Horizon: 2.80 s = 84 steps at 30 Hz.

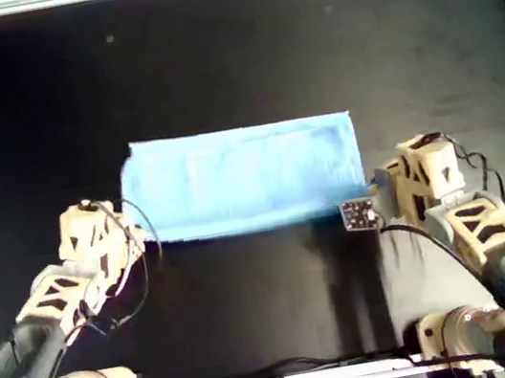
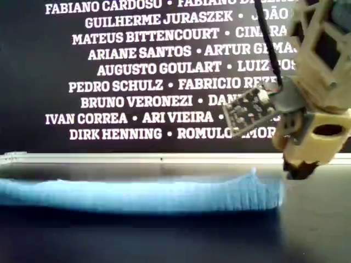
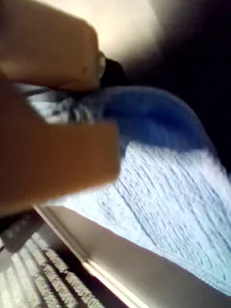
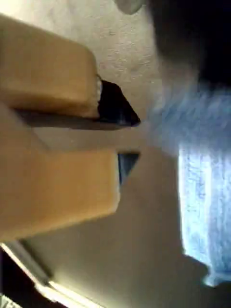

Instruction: Fold a cloth

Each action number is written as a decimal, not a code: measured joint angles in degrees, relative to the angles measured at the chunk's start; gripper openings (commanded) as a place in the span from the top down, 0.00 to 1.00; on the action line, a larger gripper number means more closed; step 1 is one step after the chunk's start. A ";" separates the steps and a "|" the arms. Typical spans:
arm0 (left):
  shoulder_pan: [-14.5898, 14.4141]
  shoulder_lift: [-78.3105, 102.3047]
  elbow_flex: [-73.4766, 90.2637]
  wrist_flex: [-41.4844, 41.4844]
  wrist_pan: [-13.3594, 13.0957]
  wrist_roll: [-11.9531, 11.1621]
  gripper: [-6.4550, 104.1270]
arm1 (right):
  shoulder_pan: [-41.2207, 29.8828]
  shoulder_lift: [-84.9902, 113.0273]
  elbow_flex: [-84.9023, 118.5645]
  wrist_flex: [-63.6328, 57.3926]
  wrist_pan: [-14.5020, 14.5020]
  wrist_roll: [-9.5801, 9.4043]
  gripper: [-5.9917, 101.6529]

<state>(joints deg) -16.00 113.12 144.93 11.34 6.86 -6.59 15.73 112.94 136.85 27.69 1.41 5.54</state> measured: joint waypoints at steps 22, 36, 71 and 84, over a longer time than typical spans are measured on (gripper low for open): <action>0.35 40.69 23.73 0.00 -0.97 0.09 0.23 | 0.09 41.22 15.56 0.00 0.00 0.00 0.41; 8.53 63.11 27.60 0.09 -11.25 0.09 0.22 | 0.09 63.63 33.40 0.18 0.00 0.09 0.40; 8.70 63.28 28.13 0.09 -11.78 0.09 0.22 | 1.14 -7.65 3.16 0.00 -0.62 -4.39 0.15; 8.88 63.28 28.13 0.09 -12.39 0.09 0.22 | 5.27 -21.01 -9.40 -0.09 -0.79 -0.62 0.15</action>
<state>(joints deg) -7.12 176.40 173.06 11.43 -5.54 -6.50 21.01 91.93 127.44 27.60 0.62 4.92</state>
